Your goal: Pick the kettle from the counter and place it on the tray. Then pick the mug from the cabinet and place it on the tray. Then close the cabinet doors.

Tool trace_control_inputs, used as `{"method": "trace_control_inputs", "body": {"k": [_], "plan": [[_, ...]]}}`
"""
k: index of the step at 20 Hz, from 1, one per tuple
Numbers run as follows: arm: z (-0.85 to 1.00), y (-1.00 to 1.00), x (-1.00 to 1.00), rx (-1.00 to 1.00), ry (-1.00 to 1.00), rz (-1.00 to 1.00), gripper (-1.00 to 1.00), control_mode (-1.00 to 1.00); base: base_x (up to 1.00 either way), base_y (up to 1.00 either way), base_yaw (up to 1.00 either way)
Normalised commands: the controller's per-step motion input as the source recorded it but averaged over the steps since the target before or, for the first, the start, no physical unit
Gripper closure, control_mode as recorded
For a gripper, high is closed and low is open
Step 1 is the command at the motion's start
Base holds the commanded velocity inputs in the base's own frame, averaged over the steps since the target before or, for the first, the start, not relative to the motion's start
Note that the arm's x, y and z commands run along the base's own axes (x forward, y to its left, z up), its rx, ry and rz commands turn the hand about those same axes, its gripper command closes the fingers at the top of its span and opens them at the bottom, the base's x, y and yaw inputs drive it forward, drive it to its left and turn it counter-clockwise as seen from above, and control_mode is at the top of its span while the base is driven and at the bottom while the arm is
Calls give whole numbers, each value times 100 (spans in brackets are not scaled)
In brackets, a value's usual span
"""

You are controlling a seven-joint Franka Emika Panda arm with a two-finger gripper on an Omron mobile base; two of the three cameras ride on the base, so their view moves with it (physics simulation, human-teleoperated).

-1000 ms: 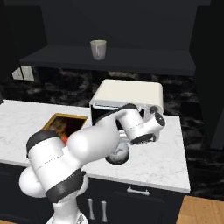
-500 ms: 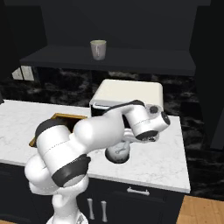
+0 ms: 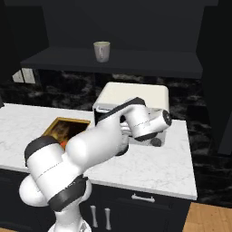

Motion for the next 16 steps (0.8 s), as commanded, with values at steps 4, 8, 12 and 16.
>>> {"method": "trace_control_inputs", "body": {"k": [4,8,12,16], "plan": [[38,100,0,-5,-13,-37,100,-100,0,0,0],[24,100,-1,-5,-9,-38,100,-100,0,0,0],[22,100,-19,-2,-2,-29,100,-100,0,0,0],[34,99,-36,2,0,-15,100,-100,0,0,0]]}}
